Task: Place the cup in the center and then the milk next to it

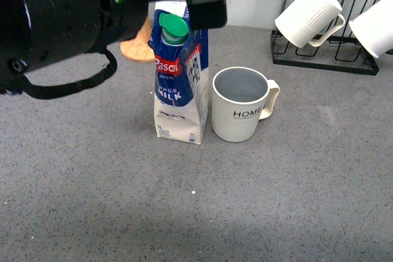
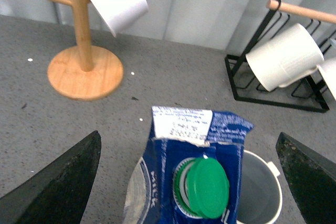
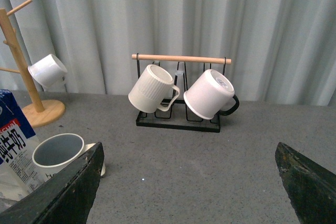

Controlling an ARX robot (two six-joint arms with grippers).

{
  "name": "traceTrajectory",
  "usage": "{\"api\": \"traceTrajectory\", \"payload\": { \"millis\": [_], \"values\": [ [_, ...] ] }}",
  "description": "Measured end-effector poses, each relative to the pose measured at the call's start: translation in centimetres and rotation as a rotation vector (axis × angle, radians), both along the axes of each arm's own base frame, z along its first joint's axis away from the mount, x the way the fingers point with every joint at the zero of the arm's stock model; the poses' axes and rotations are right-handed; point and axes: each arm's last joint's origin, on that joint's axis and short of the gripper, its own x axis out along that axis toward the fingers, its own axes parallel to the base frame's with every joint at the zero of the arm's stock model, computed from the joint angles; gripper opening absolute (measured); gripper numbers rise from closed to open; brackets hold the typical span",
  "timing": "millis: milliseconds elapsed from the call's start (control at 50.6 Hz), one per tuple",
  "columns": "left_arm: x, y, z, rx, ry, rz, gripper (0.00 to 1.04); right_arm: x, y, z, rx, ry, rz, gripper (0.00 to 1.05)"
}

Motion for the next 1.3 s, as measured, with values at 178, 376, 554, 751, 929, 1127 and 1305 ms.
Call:
{"api": "traceTrajectory", "payload": {
  "millis": [178,376,554,751,929,1127,1305],
  "values": [
    [-0.2,0.7,2.1,0.026,-0.080,0.038,0.98,0.0,0.0,0.0,0.000,0.000,0.000,0.95],
    [-0.3,0.8,2.6,0.063,-0.121,0.054,0.96,0.0,0.0,0.0,0.000,0.000,0.000,0.95],
    [-2.6,4.2,2.3,0.121,-0.267,0.134,0.69,0.0,0.0,0.0,0.000,0.000,-0.002,0.95],
    [-6.1,8.2,1.5,0.154,-0.266,0.143,0.39,0.0,0.0,0.0,0.000,0.000,-0.002,0.95],
    [-8.4,10.5,0.9,0.162,-0.261,0.153,0.12,0.0,0.0,0.0,0.000,0.000,0.001,0.95],
    [-10.6,12.1,0.5,0.166,-0.264,0.139,0.04,0.0,0.0,0.0,0.000,0.000,0.000,0.95],
    [-12.4,13.3,-0.8,0.170,-0.255,0.150,0.04,0.0,0.0,0.0,0.000,0.000,0.001,0.95]
  ]
}}
